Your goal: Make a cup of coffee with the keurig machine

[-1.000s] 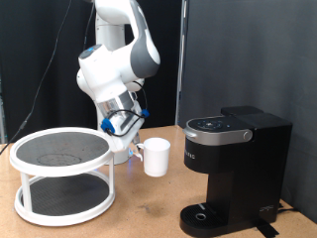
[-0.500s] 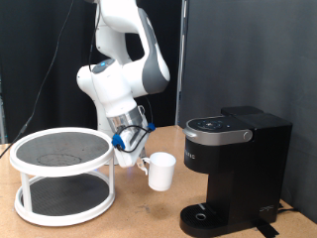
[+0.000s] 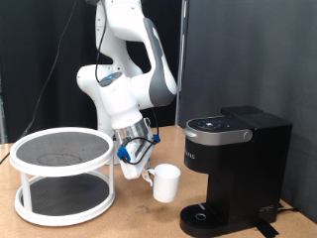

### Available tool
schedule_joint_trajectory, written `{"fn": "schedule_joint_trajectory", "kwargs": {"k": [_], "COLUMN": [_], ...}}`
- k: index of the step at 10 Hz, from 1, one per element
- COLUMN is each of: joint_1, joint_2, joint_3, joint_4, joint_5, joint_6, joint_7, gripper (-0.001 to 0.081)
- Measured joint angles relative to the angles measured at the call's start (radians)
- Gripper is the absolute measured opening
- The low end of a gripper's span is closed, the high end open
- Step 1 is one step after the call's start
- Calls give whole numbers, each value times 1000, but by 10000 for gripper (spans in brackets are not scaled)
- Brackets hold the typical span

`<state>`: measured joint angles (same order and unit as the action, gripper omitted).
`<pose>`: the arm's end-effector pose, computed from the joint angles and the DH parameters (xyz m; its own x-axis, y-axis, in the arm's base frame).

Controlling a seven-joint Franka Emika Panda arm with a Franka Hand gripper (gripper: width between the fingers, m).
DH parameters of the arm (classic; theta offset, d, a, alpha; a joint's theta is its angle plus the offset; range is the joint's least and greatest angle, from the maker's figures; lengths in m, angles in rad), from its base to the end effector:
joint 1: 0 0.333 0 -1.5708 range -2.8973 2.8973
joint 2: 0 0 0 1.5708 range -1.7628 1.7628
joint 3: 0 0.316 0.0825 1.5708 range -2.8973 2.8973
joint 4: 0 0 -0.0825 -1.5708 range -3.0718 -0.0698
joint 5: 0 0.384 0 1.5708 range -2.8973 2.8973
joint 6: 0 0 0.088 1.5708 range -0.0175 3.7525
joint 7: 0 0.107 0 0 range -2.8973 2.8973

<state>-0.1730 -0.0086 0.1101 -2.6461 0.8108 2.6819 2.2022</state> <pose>0.4193 -0.0493 0.2456 -0.9669 -0.1123 -0.2291 -0.1757 0.9442 0.2787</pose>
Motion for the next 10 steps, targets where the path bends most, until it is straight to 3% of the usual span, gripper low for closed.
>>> {"fn": "schedule_joint_trajectory", "kwargs": {"k": [5, 10], "joint_1": [12, 17], "joint_2": [66, 109], "joint_3": [67, 123], "joint_4": [37, 66], "joint_5": [141, 167], "joint_6": [80, 114], "joint_7": [-77, -78], "gripper": [2, 2]}}
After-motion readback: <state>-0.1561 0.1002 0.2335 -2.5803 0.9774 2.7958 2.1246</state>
